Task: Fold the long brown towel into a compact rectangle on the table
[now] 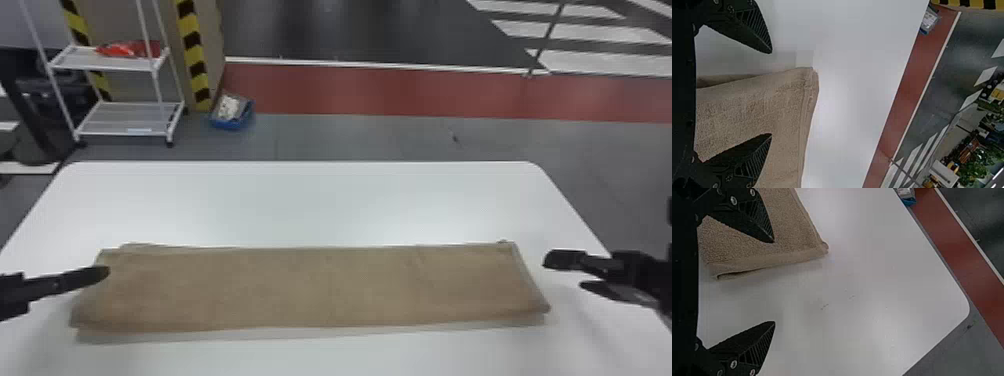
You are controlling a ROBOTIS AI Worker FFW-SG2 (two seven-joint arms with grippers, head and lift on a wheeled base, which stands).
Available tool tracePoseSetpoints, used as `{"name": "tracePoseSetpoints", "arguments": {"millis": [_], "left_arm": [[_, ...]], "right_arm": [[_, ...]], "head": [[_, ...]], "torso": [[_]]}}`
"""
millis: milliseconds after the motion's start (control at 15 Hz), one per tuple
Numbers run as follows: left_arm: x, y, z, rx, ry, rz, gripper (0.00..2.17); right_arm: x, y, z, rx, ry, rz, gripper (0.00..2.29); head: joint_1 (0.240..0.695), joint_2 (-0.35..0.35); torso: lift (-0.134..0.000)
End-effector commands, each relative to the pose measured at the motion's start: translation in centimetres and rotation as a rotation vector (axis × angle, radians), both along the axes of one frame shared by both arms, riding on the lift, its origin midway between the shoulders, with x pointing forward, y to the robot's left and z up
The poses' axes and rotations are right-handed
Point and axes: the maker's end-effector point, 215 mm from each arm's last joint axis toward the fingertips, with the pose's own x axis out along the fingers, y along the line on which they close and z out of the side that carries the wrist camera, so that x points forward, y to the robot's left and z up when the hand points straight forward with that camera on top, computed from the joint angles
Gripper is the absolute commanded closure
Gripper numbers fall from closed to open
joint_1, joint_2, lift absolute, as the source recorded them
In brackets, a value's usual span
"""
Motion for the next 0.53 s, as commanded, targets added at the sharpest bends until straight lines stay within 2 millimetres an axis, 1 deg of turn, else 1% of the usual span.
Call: {"name": "tracePoseSetpoints", "arguments": {"millis": [0, 267, 467], "left_arm": [[0.0, -0.3, 0.0, 0.001, -0.003, -0.006, 0.15], [-0.2, -1.1, -0.5, 0.009, 0.013, -0.033, 0.15], [-0.6, -2.1, -0.5, -0.006, 0.016, -0.060, 0.21]], "right_arm": [[0.1, 0.0, 0.1, 0.001, -0.001, 0.000, 0.16], [0.0, 0.1, 0.1, 0.001, -0.004, 0.001, 0.16], [0.2, 0.1, 0.5, -0.004, -0.013, 0.002, 0.16]], "head": [[0.695, -0.089], [0.695, -0.096], [0.695, -0.103]], "torso": [[-0.125], [-0.125], [-0.125]]}}
